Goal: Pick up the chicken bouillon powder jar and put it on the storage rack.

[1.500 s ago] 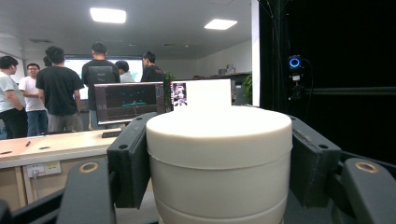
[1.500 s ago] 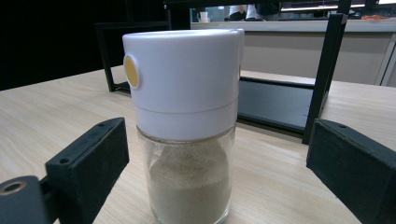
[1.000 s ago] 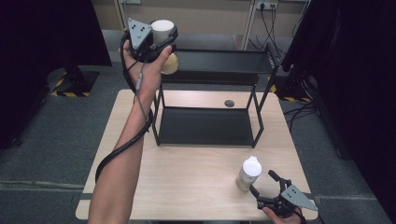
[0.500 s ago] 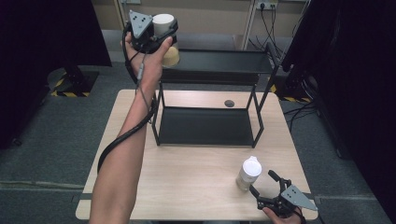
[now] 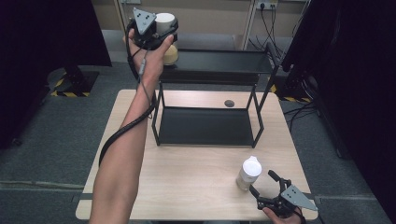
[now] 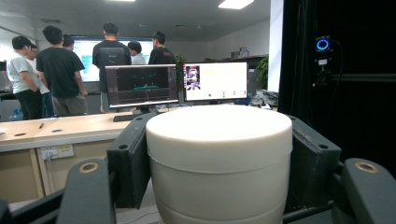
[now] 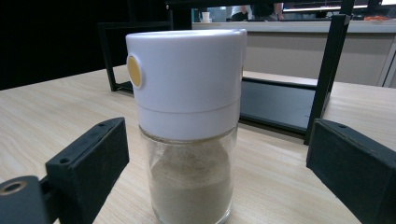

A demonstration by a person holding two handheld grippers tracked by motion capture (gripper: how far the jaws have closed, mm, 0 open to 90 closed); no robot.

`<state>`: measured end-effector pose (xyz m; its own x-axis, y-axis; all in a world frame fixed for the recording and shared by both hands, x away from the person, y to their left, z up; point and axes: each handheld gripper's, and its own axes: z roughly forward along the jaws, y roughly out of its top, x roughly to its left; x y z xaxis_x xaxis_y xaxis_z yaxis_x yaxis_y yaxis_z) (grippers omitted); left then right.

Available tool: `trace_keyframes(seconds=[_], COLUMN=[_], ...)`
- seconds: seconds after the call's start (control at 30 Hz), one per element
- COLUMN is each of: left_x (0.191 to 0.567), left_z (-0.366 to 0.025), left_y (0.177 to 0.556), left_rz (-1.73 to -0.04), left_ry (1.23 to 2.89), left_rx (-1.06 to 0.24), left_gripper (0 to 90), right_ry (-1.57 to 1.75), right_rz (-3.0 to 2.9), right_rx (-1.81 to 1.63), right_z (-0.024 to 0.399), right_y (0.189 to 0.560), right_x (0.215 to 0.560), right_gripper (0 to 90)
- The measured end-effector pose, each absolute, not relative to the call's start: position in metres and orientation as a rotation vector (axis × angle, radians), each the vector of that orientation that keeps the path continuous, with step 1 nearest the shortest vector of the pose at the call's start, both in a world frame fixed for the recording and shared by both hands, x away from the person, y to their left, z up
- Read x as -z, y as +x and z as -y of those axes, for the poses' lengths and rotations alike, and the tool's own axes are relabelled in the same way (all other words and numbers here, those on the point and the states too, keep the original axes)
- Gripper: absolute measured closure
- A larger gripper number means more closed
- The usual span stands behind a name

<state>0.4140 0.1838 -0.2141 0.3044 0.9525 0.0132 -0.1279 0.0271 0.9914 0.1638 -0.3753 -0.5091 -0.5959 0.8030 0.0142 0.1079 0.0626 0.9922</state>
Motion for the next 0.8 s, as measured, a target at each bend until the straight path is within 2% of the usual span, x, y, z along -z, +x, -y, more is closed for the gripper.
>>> trace_keyframes(seconds=[0.8], left_x=[0.225], left_z=[-0.186], left_y=[0.425], left_rz=[-0.869], left_ry=[1.248], left_rx=[-1.03], left_gripper=[32.5], right_ry=[0.904], right_rz=[-1.782], right_rx=[-1.58], right_z=[0.375], right_y=[0.164], right_x=[0.509], right_gripper=[5.9])
